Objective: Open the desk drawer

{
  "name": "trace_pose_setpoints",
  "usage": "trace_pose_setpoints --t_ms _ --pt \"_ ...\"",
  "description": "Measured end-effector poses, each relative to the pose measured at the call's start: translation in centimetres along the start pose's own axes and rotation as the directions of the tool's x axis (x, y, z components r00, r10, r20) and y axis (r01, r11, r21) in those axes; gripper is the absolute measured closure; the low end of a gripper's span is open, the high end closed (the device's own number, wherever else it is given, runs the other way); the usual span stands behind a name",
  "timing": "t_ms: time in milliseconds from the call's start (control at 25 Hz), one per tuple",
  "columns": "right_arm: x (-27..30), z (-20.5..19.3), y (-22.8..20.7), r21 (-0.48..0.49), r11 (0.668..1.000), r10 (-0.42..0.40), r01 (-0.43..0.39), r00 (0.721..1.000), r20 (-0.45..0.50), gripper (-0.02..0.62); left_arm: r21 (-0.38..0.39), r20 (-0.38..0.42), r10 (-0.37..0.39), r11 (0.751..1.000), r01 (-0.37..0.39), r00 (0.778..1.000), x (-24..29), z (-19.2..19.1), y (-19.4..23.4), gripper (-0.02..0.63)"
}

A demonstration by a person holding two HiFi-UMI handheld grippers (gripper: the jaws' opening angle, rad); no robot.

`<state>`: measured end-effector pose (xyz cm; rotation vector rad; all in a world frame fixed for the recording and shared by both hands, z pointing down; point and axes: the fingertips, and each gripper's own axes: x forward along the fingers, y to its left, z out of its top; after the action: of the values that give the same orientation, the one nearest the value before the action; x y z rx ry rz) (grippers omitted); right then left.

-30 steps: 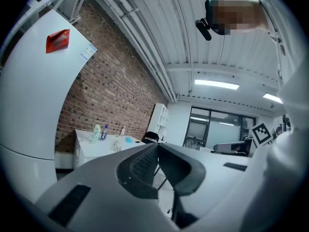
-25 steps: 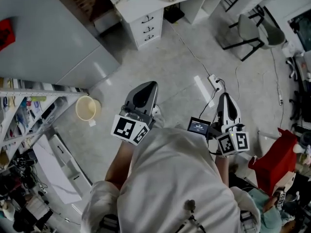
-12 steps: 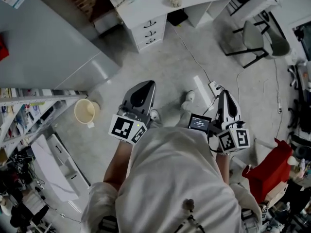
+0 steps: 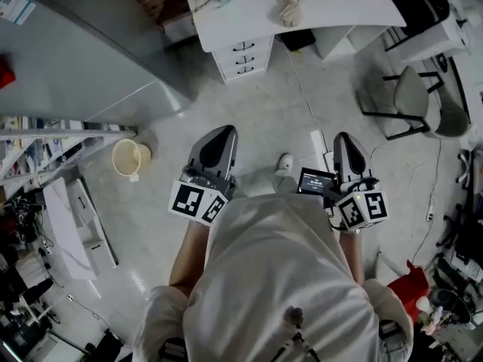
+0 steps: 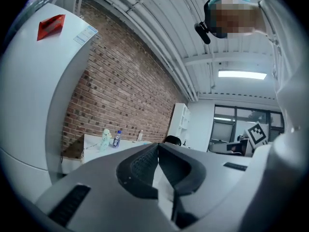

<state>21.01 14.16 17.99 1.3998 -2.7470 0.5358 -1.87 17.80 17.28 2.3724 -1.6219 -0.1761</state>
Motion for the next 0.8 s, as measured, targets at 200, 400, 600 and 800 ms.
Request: trace_pose_setpoints --t_ms 200,400,600,800 --pt "3.1 1.5 -6.0 -0.020 0.992 0.124 -0.125 0.991 -0.048 0.568 0.014 0.023 0.123 0.992 -0.124 0.992 4.0 -0.3 -2.0 0.598" --pt "6.7 1.6 -12.0 -0.076 0.979 0.180 -0.189 0.977 -0.115 0.568 0.006 0.034 0.242 0.970 -0.242 0.970 6.0 -1.4 -1.5 0.598" --pt "12.4 1.6 -15.8 -0.117 0.976 0.170 -0.186 0.976 -0.139 0.568 0.024 0.008 0.304 0.952 -0.304 0.953 6.9 -1.9 1.5 0.598" --pt "19.6 0.8 -15.6 -0.167 0.963 0.187 -0.210 0.972 -0.143 0.568 0.005 -0.005 0.297 0.955 -0.297 0.955 9.7 -3.4 7.1 0.598"
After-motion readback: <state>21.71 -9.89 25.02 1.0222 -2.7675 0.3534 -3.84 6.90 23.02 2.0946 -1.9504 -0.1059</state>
